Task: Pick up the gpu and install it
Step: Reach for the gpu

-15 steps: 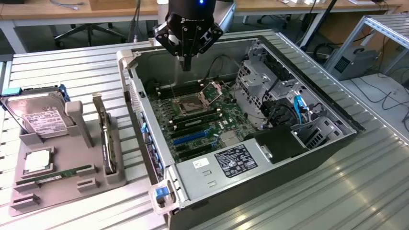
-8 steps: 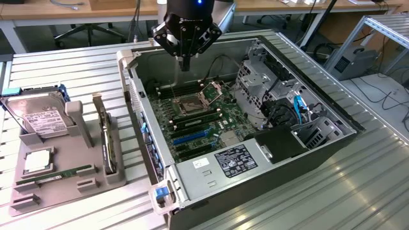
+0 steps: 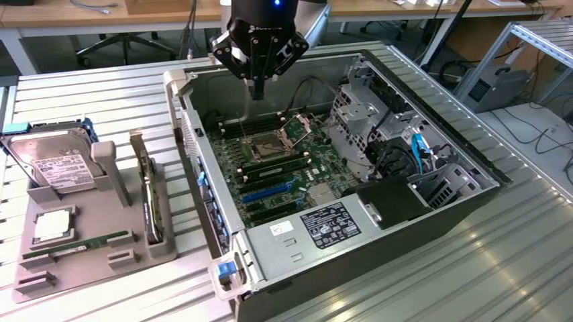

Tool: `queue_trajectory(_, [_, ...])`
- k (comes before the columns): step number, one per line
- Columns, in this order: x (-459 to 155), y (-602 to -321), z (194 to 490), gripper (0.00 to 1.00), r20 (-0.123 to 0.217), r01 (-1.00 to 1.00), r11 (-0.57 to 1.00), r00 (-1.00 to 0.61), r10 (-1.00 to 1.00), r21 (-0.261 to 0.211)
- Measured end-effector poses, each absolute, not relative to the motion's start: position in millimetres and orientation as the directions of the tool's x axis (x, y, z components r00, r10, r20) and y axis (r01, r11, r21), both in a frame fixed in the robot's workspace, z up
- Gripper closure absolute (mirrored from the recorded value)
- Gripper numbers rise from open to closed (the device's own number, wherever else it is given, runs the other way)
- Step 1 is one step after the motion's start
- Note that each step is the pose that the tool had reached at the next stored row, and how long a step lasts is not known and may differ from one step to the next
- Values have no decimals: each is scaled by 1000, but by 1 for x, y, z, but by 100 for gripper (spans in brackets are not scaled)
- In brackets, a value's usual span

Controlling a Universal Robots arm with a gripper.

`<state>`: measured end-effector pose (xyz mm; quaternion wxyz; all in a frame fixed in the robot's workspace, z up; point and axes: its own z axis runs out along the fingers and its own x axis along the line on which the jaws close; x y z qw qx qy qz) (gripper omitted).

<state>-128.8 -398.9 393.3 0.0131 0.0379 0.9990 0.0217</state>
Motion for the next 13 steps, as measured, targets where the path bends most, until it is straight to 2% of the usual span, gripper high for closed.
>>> queue_trajectory(13, [-131,-399,393,89,-24,75,996,-997,76,44])
